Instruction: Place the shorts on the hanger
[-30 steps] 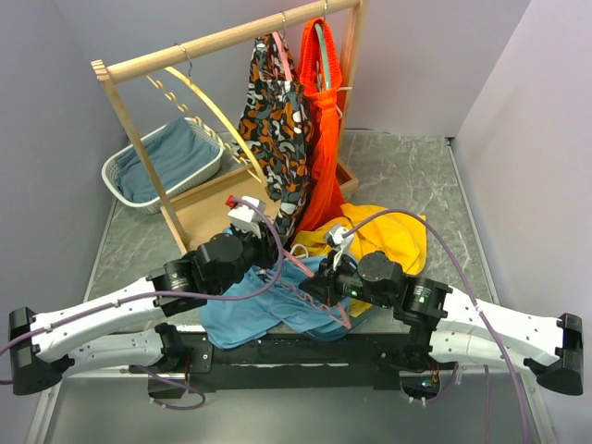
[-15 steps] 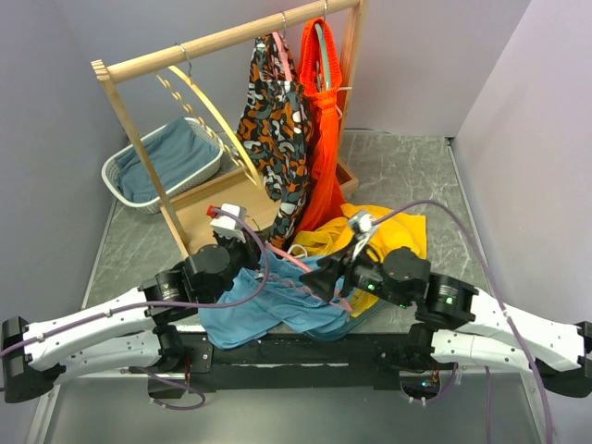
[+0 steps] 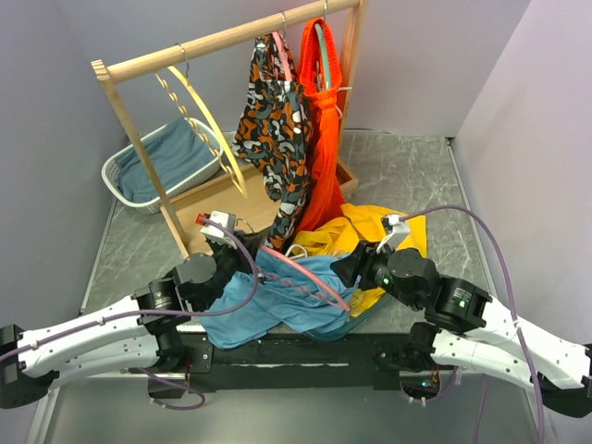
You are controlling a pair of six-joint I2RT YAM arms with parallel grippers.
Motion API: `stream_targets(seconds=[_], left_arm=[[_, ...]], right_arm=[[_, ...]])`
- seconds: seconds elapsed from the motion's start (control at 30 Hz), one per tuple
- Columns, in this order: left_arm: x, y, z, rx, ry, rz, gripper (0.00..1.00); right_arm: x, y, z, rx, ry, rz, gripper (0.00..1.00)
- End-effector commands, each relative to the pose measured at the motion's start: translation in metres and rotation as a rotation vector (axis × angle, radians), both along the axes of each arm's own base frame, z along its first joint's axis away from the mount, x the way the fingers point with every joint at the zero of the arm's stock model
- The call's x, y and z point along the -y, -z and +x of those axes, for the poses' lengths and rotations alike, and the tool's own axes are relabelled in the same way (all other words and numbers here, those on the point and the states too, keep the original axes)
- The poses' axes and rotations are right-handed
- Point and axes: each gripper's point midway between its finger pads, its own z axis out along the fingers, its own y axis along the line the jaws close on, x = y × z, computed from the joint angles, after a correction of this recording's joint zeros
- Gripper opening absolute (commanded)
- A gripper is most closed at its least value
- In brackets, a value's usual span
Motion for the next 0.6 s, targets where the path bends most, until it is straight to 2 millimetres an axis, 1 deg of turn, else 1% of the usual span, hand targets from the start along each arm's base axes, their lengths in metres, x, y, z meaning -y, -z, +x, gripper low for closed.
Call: stream_targets(seconds=[0.0, 0.03, 0.07, 0.17, 0.23, 0.33, 0.43, 0.5, 0.57], left_arm=[[0.001, -0.018, -0.004, 0.058, 0.031, -0.048, 0.01], [0.001, -0.017, -0.005, 0.060, 0.037, -0.047, 0.01], [0.001, -0.020, -0.006, 0.070, 0.046, -0.056, 0.01], [0.001, -0.020, -0.007, 0.080, 0.052, -0.067, 0.01], [0.001, -0.020, -0.006, 0.082, 0.044, -0.066, 0.01], [0.000, -0.018, -0.006, 0.080, 0.037, -0.059, 0.01], [-0.002, -0.019, -0.004, 0.083, 0.019, -0.055, 0.01], [-0.002, -0.019, -0.003, 0.083, 0.009, -0.054, 0.01], [-0.004, -0.018, -0.001, 0.083, -0.010, -0.046, 0.01]], right_arm=[[-0.021, 0.009, -0.004, -0.062, -0.066, 0.024, 0.54], [-0.025, 0.011, -0.005, -0.071, -0.079, 0.016, 0.53], [-0.031, 0.019, -0.003, -0.091, -0.086, -0.010, 0.51], [-0.040, 0.030, -0.001, -0.114, -0.103, -0.046, 0.46], [-0.044, 0.034, -0.002, -0.120, -0.123, -0.055, 0.43], [-0.046, 0.043, -0.002, -0.133, -0.136, -0.091, 0.42], [-0.048, 0.056, -0.005, -0.158, -0.156, -0.129, 0.40], [-0.047, 0.061, -0.006, -0.160, -0.165, -0.147, 0.40], [-0.045, 0.060, -0.009, -0.155, -0.173, -0.155, 0.41]])
